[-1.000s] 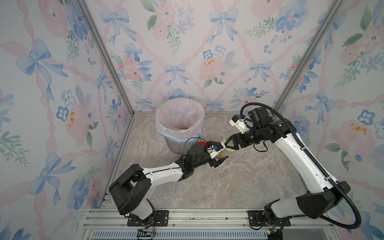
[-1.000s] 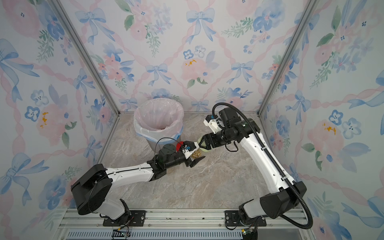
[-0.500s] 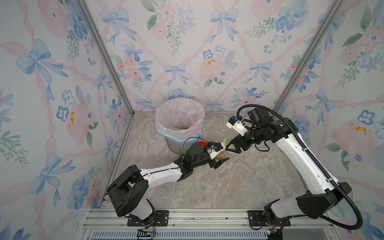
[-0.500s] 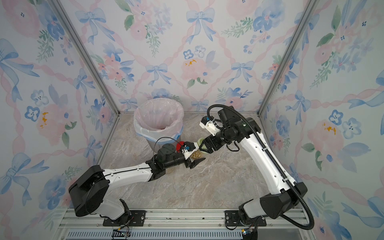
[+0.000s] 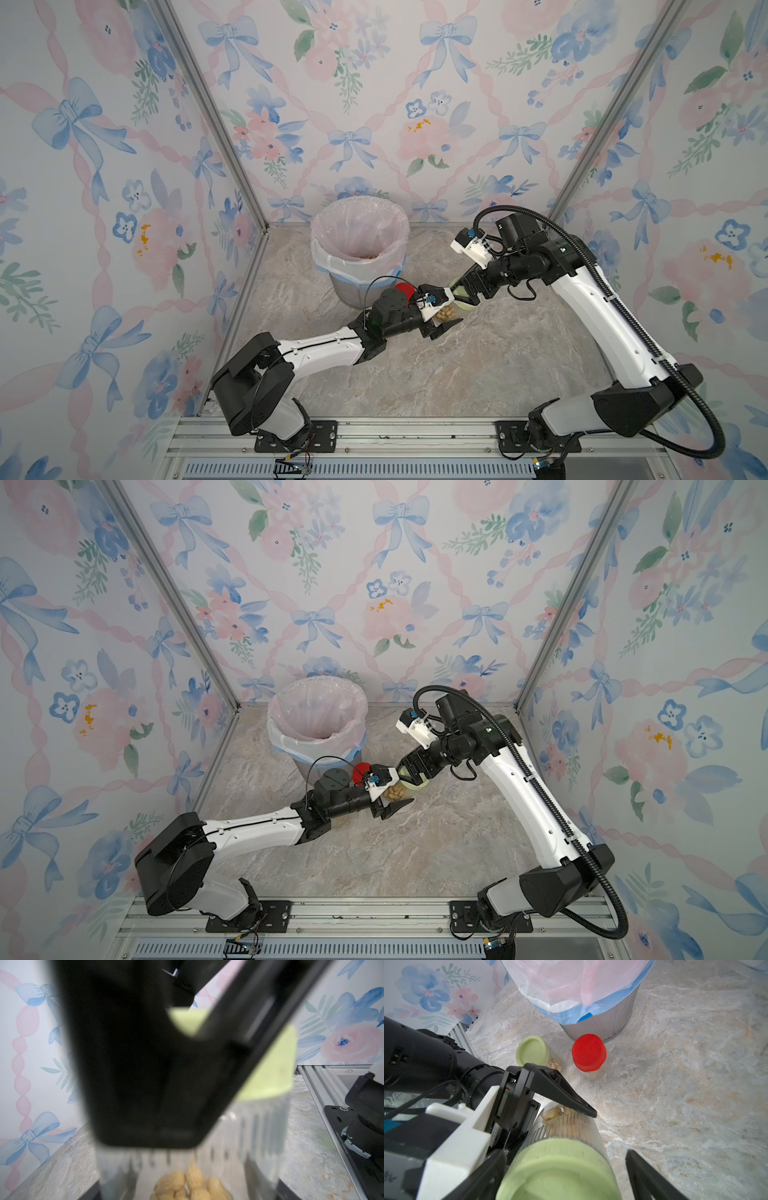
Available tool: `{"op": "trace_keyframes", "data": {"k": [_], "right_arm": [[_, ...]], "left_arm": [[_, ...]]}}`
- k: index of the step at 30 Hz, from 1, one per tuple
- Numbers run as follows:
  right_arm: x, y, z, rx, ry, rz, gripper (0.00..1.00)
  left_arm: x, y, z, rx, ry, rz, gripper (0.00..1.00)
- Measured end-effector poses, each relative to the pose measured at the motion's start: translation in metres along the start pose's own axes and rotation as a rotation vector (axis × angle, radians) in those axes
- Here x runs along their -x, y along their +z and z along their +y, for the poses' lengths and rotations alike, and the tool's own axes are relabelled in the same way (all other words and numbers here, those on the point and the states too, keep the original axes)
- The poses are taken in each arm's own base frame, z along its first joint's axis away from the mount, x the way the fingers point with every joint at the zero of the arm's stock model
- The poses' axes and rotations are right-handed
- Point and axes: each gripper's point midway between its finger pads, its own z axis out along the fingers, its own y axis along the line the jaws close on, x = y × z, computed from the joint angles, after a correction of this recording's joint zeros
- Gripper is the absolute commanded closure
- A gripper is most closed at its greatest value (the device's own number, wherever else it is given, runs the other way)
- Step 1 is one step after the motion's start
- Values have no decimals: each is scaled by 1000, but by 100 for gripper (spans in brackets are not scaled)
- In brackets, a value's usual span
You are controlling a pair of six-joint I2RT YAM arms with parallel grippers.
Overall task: Empty moldy peanuts from jars
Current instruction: Unscrew the lid from the jar.
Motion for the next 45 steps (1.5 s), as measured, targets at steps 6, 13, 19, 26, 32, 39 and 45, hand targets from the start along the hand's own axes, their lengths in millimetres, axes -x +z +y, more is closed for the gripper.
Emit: {"op": "trace_keyframes", "data": {"k": [6,13,19,26,32,39,45], "right_arm": [[5,-2,0,0,-7,-24,4],[5,-18,2,-21,-18,-79,2],[5,-37,7,-33,-11,-150,1],[25,-61,-10,-89,162,-275,2],[44,-85,-25,-151,465,-319,8],[28,-66,-27,-117,762,-237,7],[29,-37,-23,-65,860,-157,4]], "left_arm": [[3,0,1,4,18,-11,76],[5,-1,2,7,30,-18,77],[4,-2,8,22,30,-17,78],[1,-3,21,92,62,3,74],[2,-9,46,252,162,43,77],[-1,-16,65,367,256,99,77],[-3,-18,70,399,285,119,76]]}}
